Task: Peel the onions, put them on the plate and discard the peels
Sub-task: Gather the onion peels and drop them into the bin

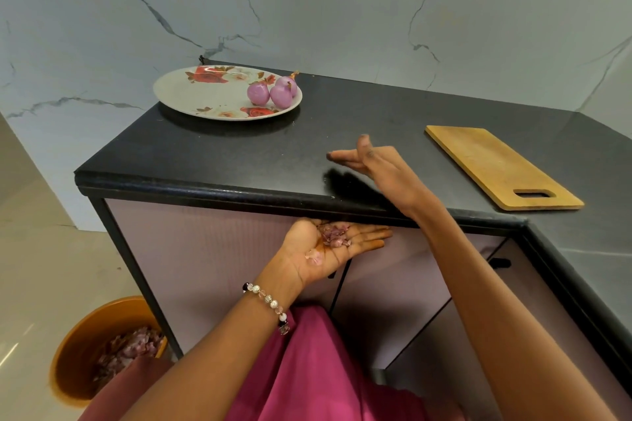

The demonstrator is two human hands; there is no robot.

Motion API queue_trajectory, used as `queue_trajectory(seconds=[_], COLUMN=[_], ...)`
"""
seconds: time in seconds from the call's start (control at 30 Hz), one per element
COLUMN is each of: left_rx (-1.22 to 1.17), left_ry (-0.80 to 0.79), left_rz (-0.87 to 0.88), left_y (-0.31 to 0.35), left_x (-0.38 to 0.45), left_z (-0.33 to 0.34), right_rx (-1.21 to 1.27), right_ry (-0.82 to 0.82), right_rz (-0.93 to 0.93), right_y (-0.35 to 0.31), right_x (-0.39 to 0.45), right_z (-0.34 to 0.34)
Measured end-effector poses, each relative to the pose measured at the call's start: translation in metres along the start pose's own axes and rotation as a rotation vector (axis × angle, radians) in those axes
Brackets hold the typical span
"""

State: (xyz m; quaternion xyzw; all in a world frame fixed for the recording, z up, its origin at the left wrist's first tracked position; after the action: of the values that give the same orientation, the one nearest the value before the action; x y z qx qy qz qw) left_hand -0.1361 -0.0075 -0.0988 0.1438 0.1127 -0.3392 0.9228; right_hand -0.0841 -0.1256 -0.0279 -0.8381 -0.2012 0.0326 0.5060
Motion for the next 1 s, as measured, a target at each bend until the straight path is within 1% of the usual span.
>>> queue_trajectory(seconds=[0.07, 0.1, 0.17, 0.23, 0.3, 0.33, 0.4, 0.43, 0.47, 0.5, 0.57, 0.6, 0.63, 0.67, 0.73, 0.83, 0.9, 0.93, 1.0], left_rx=[0.033, 0.065, 0.078, 0.051, 0.022, 0.023, 0.055, 0.06, 0.067, 0.069, 0.021, -0.011, -0.037, -0.061, -0.104, -0.224, -0.315, -0.346, -0.396], left_ry=[0.004, -0.006, -0.022, -0.027, -0.017, -0.026, -0.039, -0.034, -0.031, -0.021, 0.001, 0.015, 0.028, 0.034, 0.044, 0.054, 0.065, 0.08, 0.11], left_rz=[0.029, 0.047, 0.07, 0.063, 0.032, 0.02, 0.016, 0.025, 0.042, 0.06, 0.073, 0.068, 0.066, 0.067, 0.097, 0.198, 0.301, 0.356, 0.491], left_y=[0.001, 0.001, 0.001, -0.001, -0.002, -0.002, -0.003, -0.002, -0.002, -0.001, 0.001, 0.001, 0.002, 0.004, 0.006, 0.012, 0.018, 0.021, 0.032], left_x=[0.0, 0.0, -0.003, -0.005, -0.005, -0.005, -0.005, -0.005, -0.006, -0.006, -0.006, -0.006, -0.006, -0.006, -0.01, -0.025, -0.042, -0.05, -0.07], left_z=[-0.001, 0.0, 0.003, 0.005, 0.006, 0.006, 0.005, 0.005, 0.004, 0.004, 0.001, 0.0, -0.003, -0.005, -0.01, -0.022, -0.037, -0.046, -0.07], right_rx=[-0.171, -0.217, -0.171, -0.023, 0.192, 0.237, 0.155, 0.111, 0.088, 0.1, 0.223, 0.31, 0.376, 0.414, 0.492, 0.78, 0.988, 1.07, 1.202], right_ry=[-0.089, -0.148, -0.279, -0.345, -0.31, -0.243, -0.074, -0.036, -0.048, -0.103, -0.205, -0.21, -0.168, -0.084, 0.145, 0.444, 0.538, 0.548, 0.508], right_rz=[-0.012, -0.044, -0.084, -0.082, -0.067, -0.079, -0.103, -0.099, -0.087, -0.077, -0.083, -0.101, -0.122, -0.134, -0.118, -0.023, 0.035, 0.063, 0.137], right_y=[0.0, -0.001, -0.001, -0.003, -0.003, -0.001, 0.004, 0.007, 0.007, 0.007, 0.004, 0.002, 0.001, 0.001, 0.002, 0.002, 0.0, -0.001, -0.005], right_x=[-0.002, -0.006, -0.02, -0.034, -0.042, -0.042, -0.04, -0.039, -0.039, -0.04, -0.045, -0.047, -0.049, -0.05, -0.052, -0.059, -0.063, -0.064, -0.062], right_z=[0.011, 0.016, 0.022, 0.021, 0.017, 0.015, 0.014, 0.015, 0.016, 0.018, 0.021, 0.022, 0.025, 0.029, 0.045, 0.084, 0.117, 0.133, 0.168])
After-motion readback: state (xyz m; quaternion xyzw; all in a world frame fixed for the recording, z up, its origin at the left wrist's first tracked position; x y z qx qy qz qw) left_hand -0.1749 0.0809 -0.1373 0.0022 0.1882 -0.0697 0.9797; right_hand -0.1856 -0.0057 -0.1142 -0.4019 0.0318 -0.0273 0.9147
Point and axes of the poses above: each hand's wrist, its own x-axis towards the middle knuckle, its own z-axis out of the palm, y = z × x, the point moved 2 cm from there along x, towards the middle knuckle, and after that the axes turned 3 degrees about z, right-handed, at the moved point
